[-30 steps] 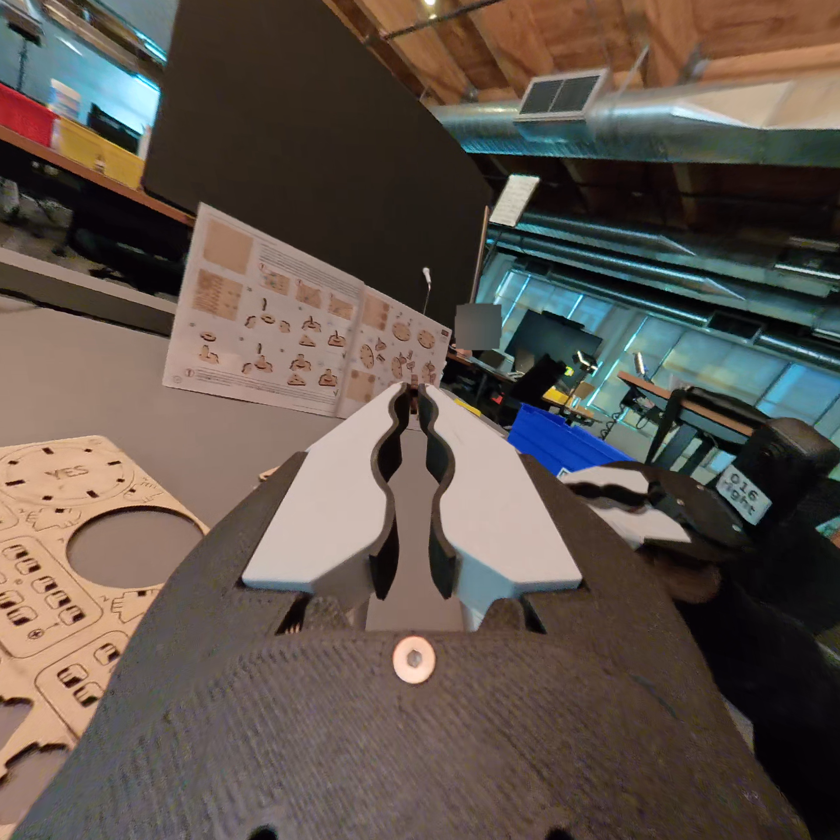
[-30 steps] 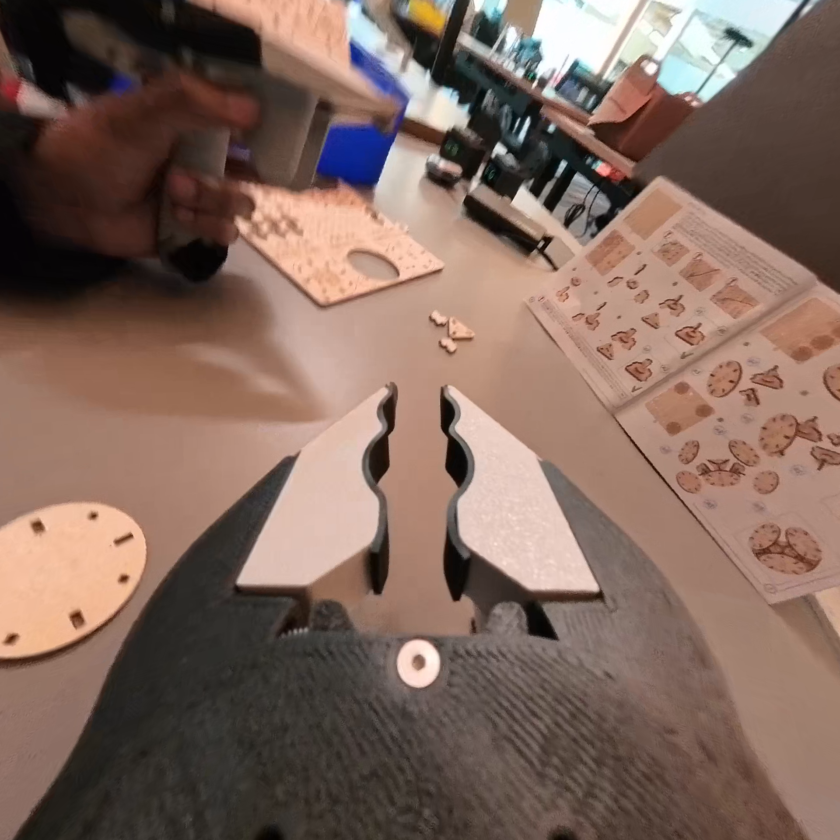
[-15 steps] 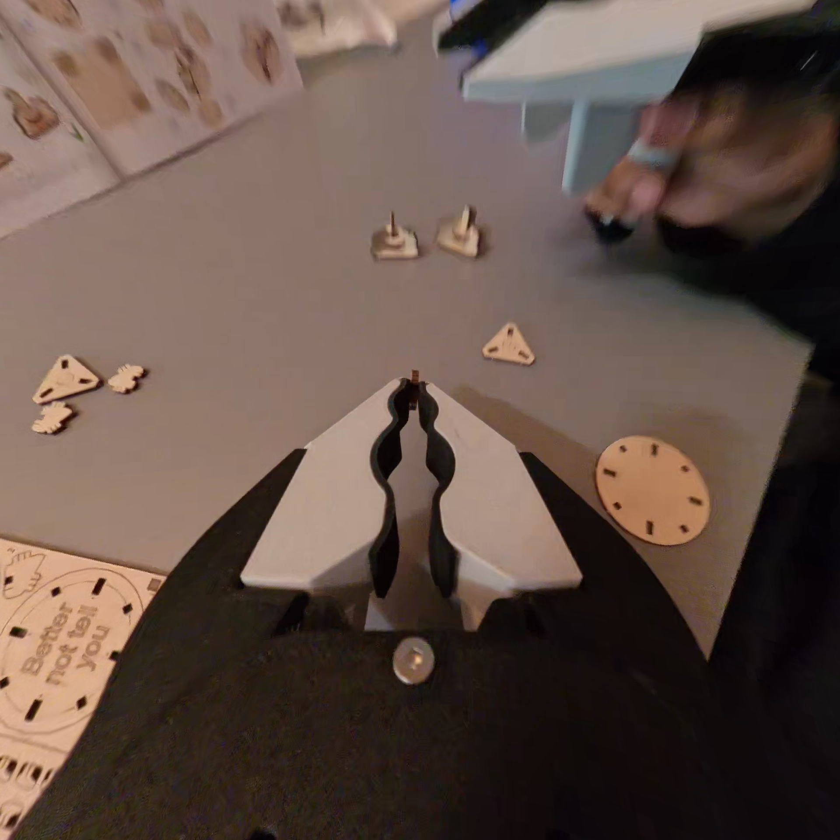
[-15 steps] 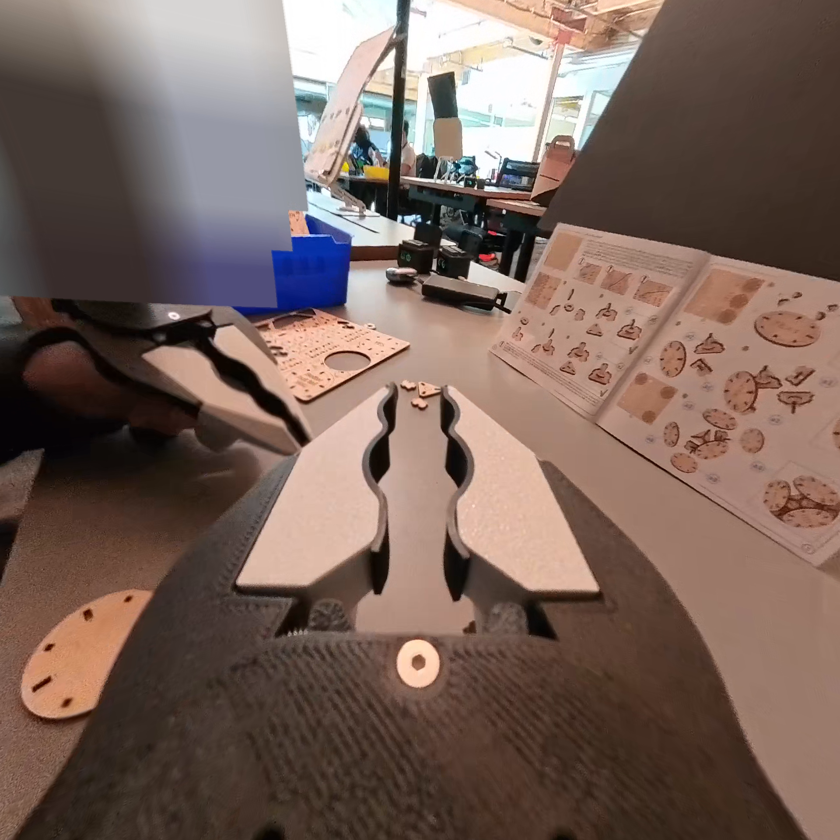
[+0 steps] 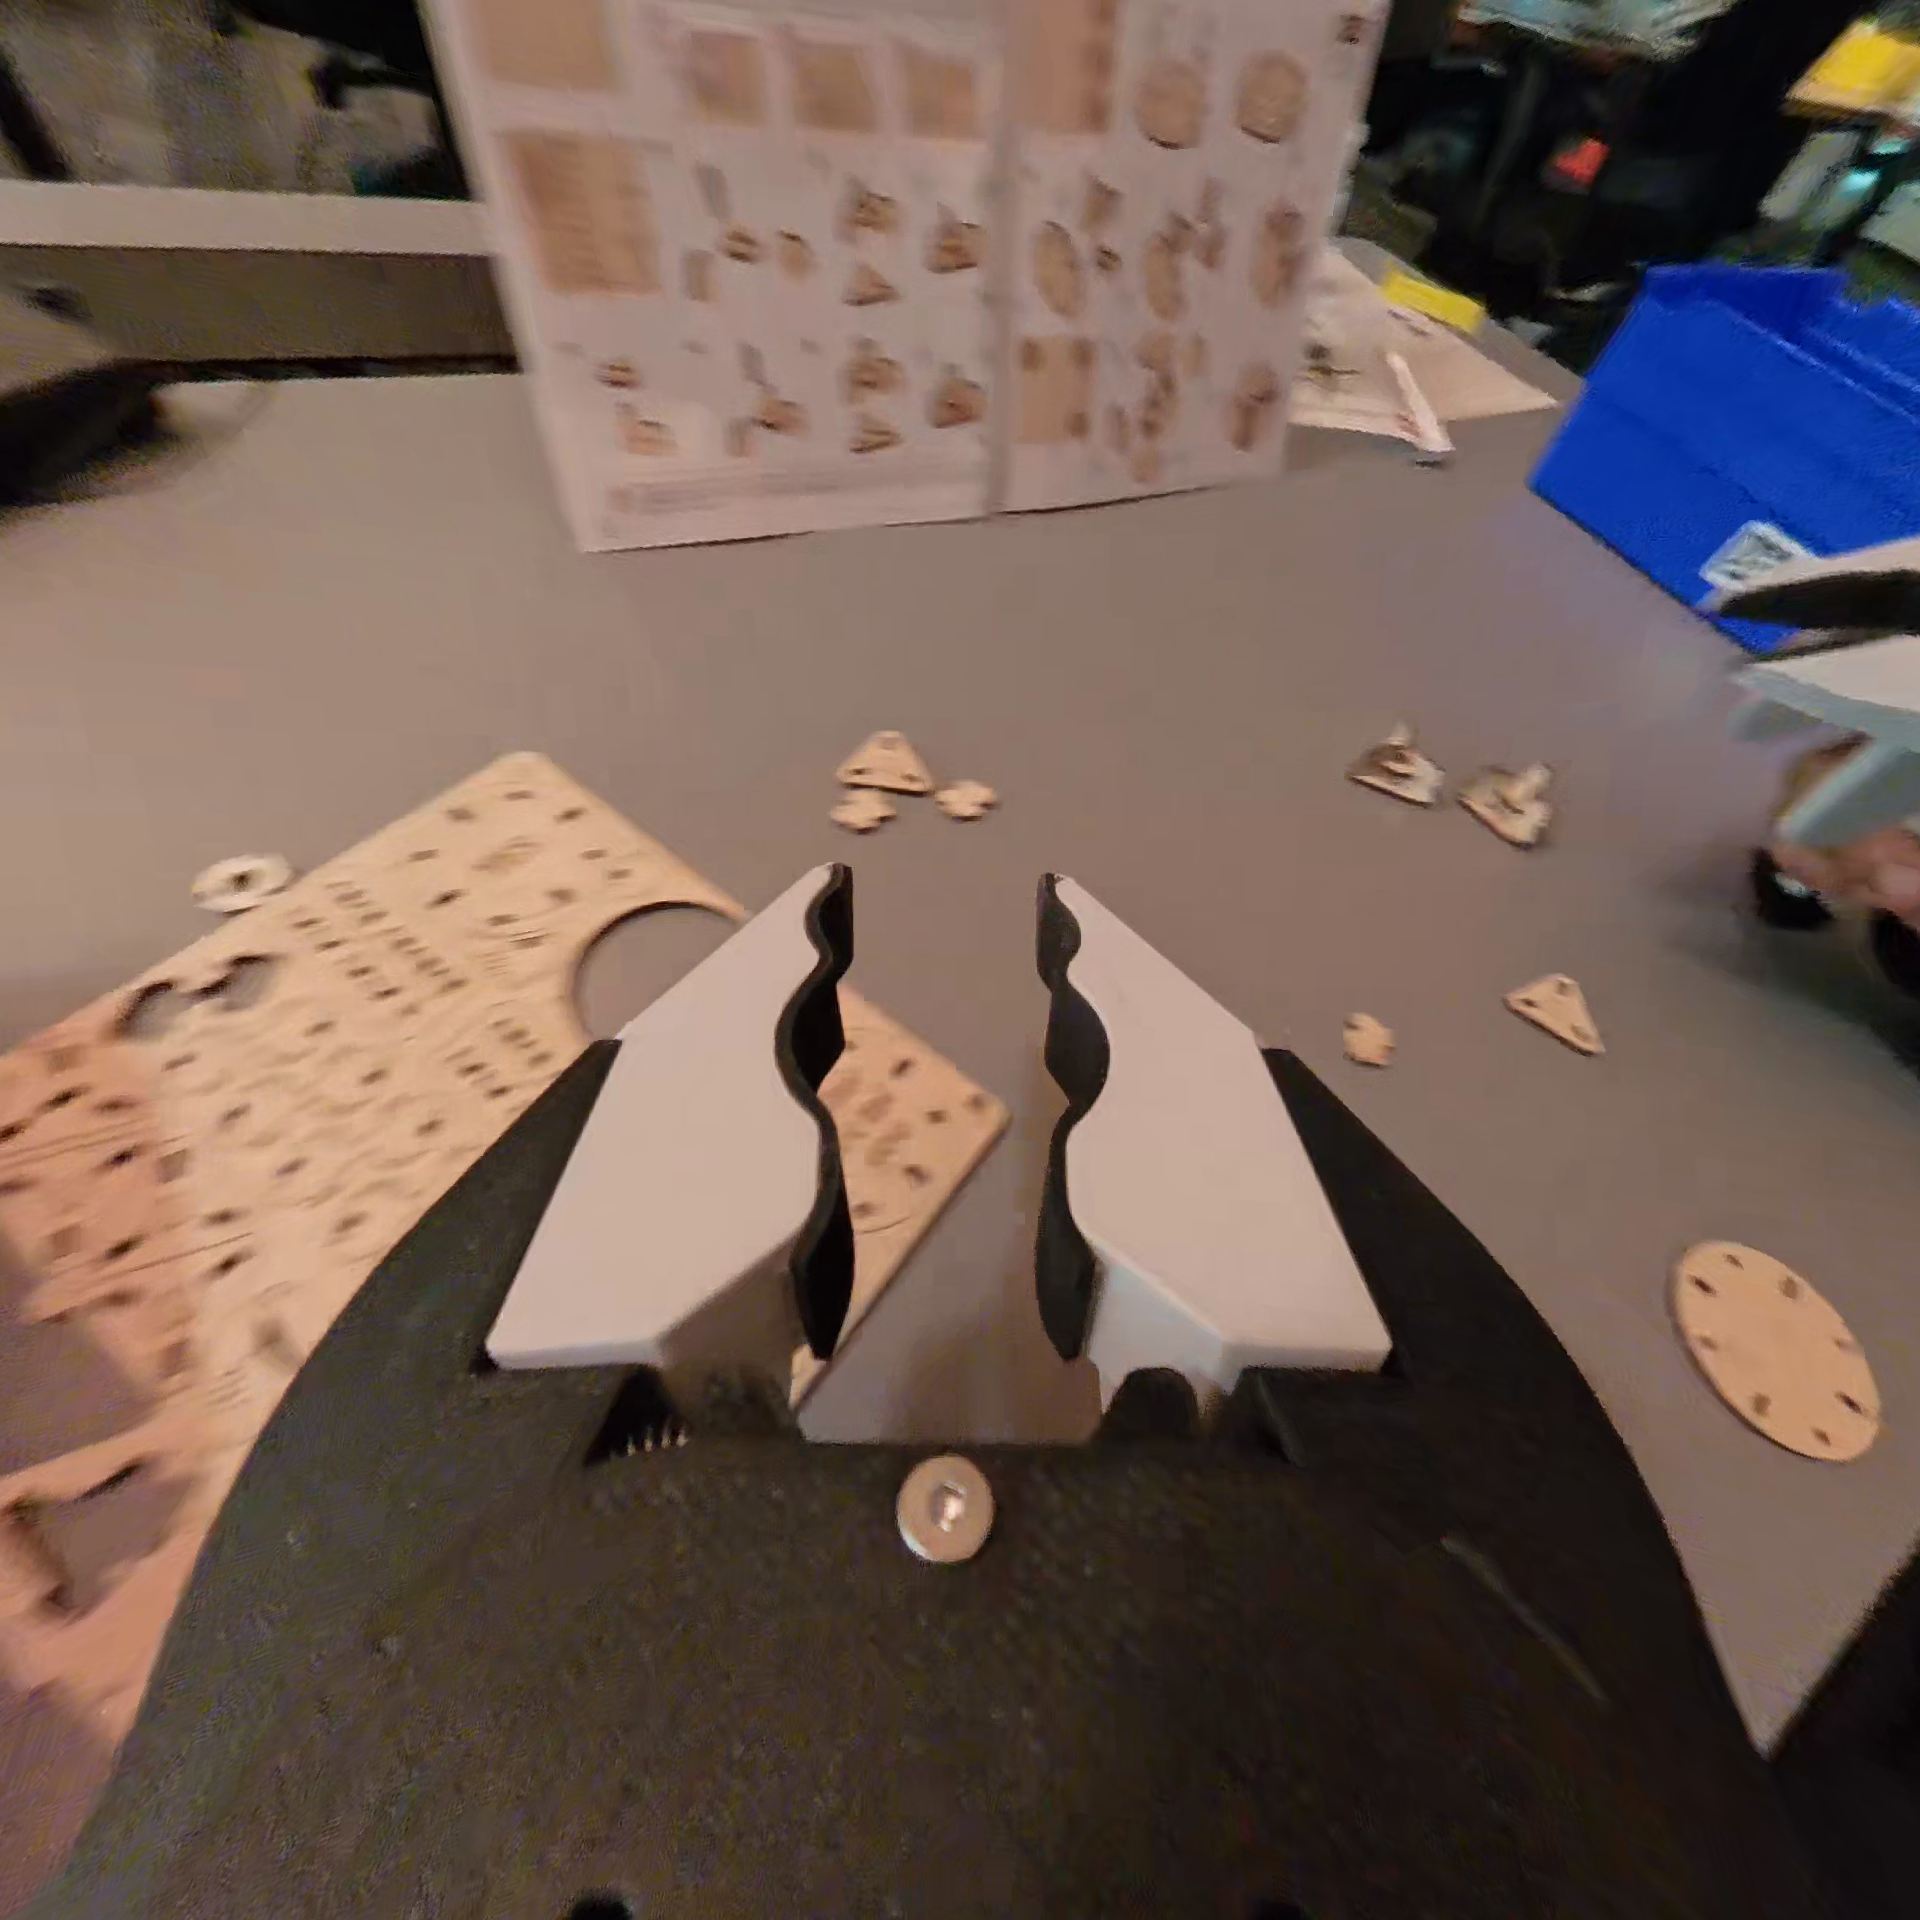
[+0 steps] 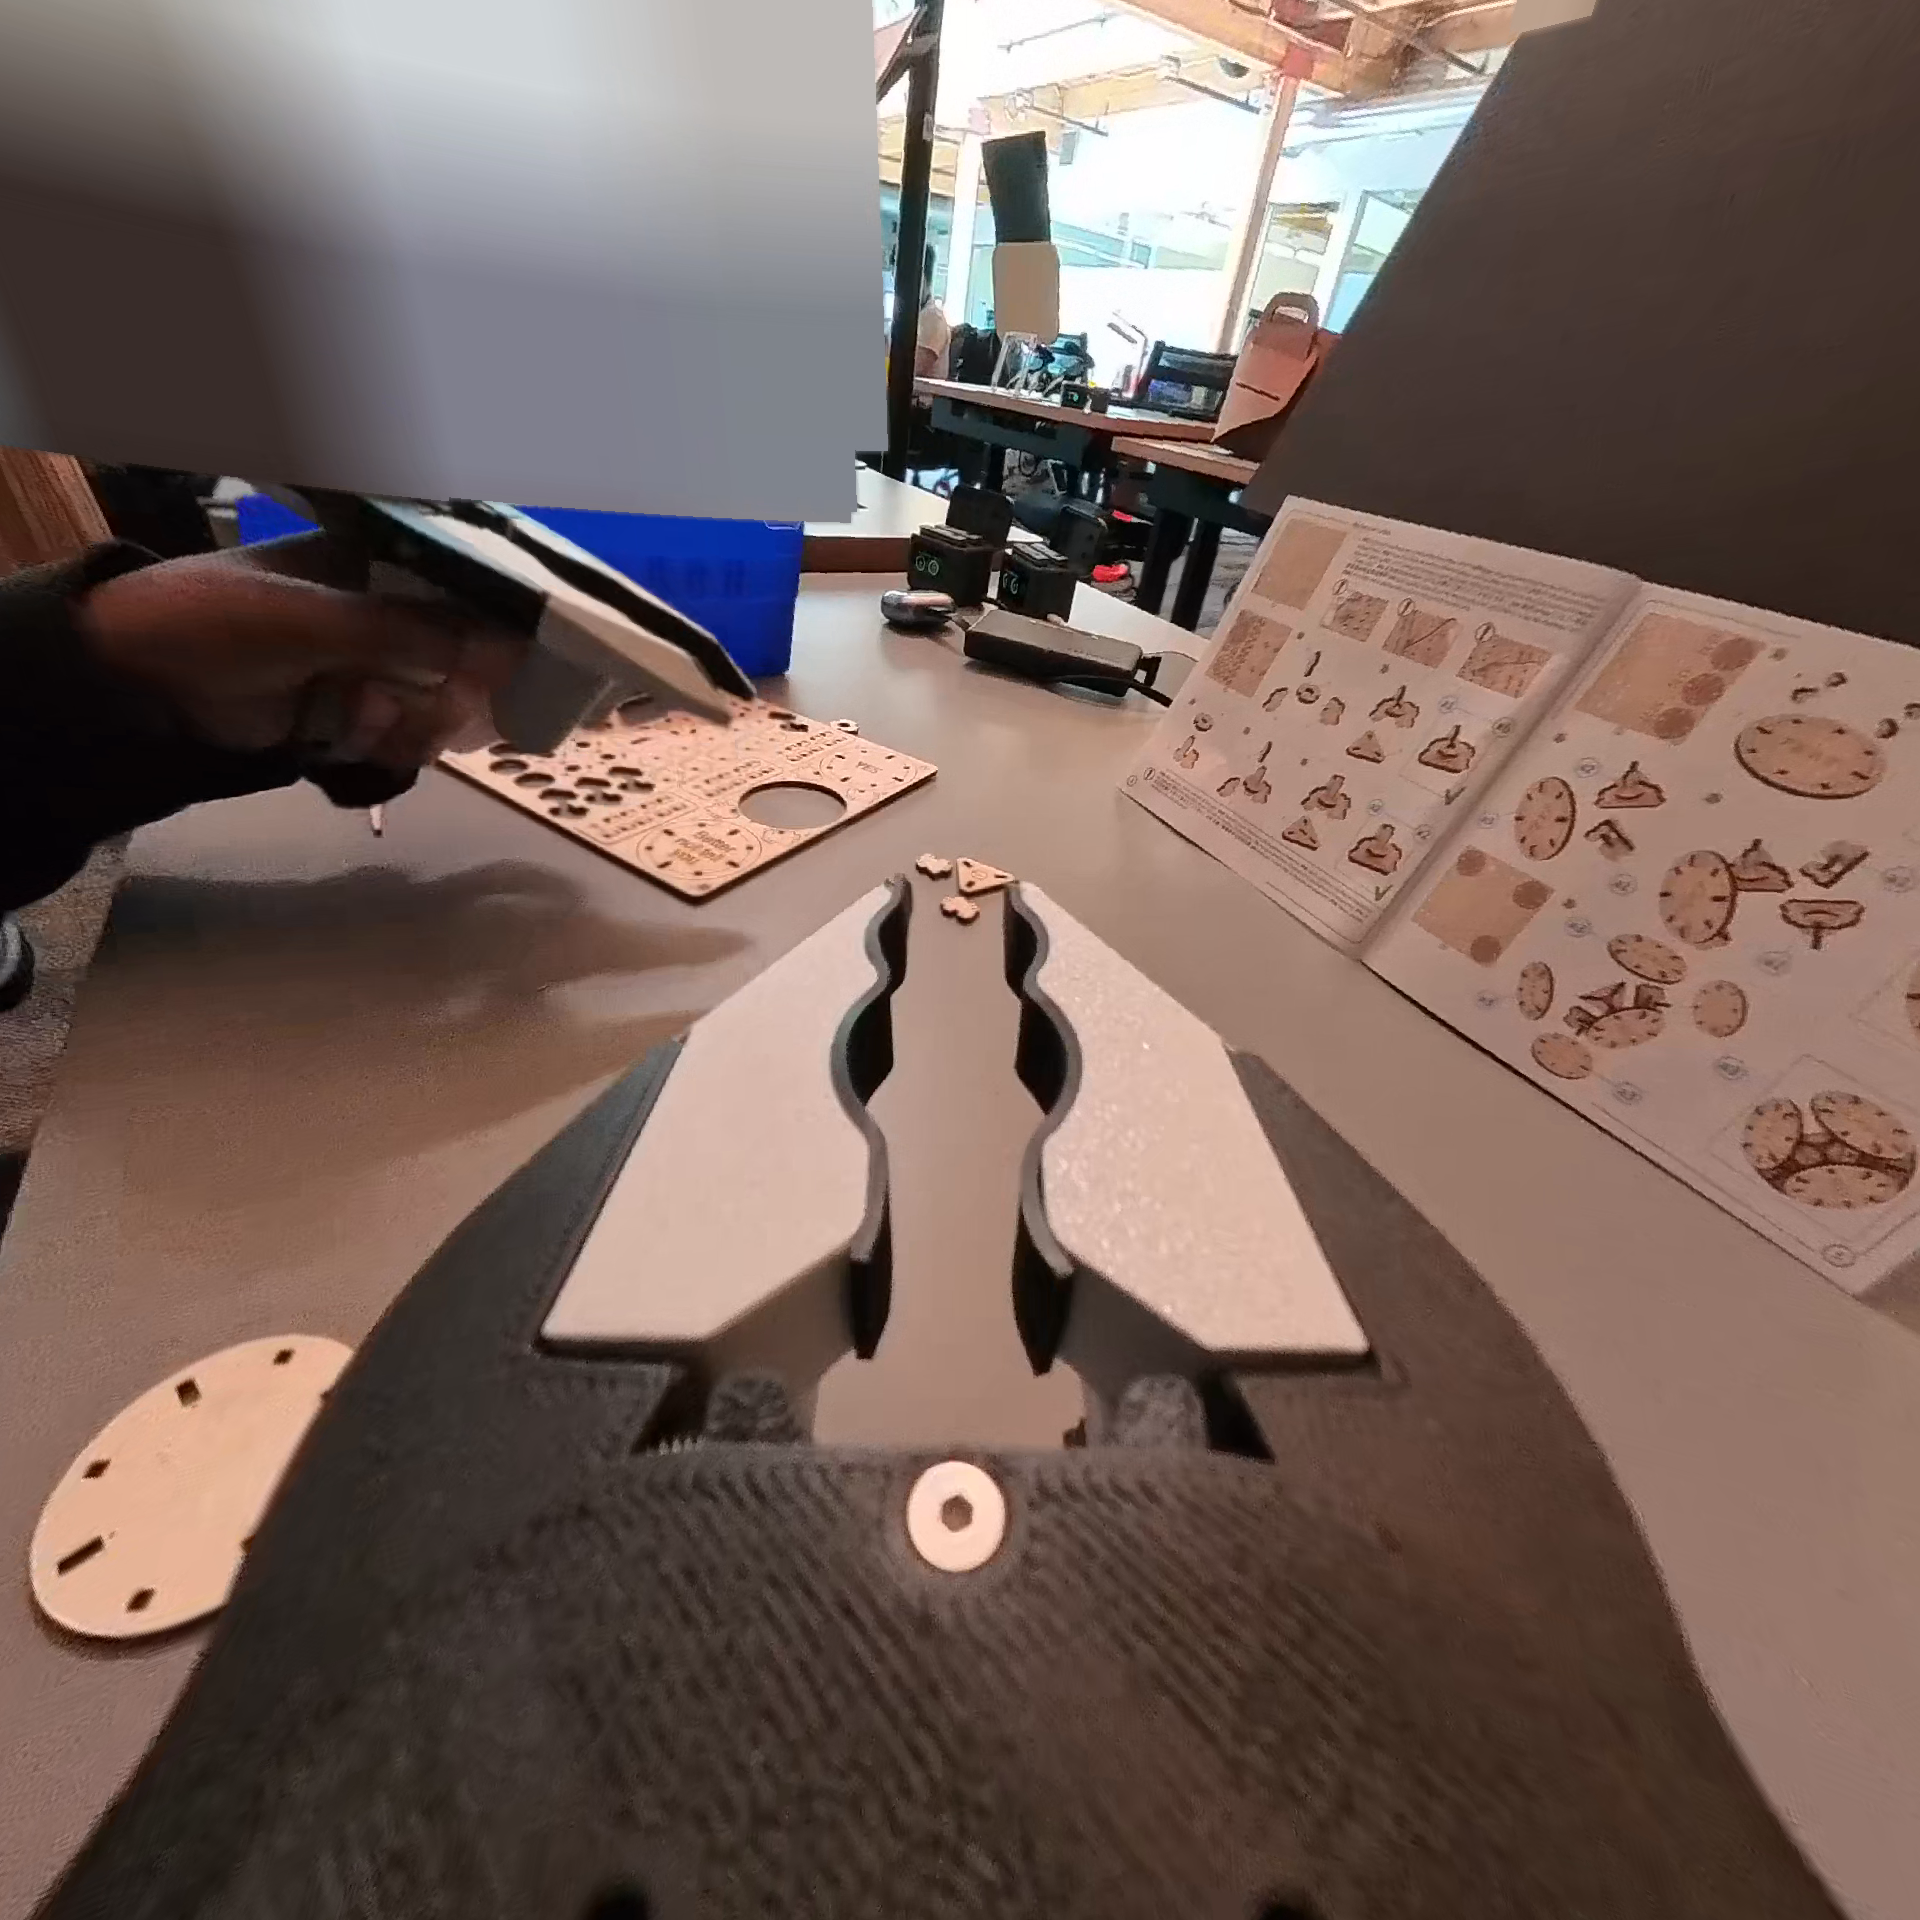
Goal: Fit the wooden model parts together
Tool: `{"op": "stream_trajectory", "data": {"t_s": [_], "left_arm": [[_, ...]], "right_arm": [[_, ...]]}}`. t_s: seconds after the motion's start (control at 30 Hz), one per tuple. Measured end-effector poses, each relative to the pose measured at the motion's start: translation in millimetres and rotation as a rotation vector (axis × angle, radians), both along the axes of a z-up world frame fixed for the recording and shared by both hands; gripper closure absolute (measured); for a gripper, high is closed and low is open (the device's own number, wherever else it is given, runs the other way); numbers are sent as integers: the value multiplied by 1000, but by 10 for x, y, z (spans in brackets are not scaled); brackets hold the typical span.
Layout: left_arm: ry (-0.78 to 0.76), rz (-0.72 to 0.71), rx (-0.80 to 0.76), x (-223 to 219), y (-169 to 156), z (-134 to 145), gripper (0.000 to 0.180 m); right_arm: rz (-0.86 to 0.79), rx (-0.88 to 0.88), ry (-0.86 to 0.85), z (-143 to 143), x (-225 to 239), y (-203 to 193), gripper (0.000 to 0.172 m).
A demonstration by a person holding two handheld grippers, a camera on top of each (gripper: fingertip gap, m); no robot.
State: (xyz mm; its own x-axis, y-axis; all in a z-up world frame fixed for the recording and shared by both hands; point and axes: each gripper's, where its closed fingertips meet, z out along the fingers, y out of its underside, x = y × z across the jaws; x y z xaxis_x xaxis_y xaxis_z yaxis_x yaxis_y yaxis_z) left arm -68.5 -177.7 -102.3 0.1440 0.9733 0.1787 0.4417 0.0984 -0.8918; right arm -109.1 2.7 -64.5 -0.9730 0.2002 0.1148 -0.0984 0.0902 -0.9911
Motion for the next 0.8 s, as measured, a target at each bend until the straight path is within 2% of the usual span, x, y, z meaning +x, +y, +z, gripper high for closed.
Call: {"op": "stream_trajectory", "data": {"t_s": [0.2,0.27,0.37,0.47,0.57,0.73,0.8], "left_arm": [[-53,196,-160,-22,-768,-83,144],[-119,245,-215,-123,-1032,-193,145],[-220,288,-212,-346,-1361,-351,147],[-342,285,-178,-504,-1518,-525,149],[-428,326,-209,-555,-1692,-646,151],[-484,300,-185,-609,-1698,-807,148],[-472,293,-186,-621,-1676,-803,161]], "right_arm": [[1,13,6,-23,8,-20,155],[1,21,16,-33,19,-31,155],[0,26,26,-38,28,-38,156],[-5,11,37,-4,31,-26,156],[-7,-34,55,81,47,3,160],[-2,-8,39,24,49,-17,158],[-8,27,46,-37,41,-34,156]]}}
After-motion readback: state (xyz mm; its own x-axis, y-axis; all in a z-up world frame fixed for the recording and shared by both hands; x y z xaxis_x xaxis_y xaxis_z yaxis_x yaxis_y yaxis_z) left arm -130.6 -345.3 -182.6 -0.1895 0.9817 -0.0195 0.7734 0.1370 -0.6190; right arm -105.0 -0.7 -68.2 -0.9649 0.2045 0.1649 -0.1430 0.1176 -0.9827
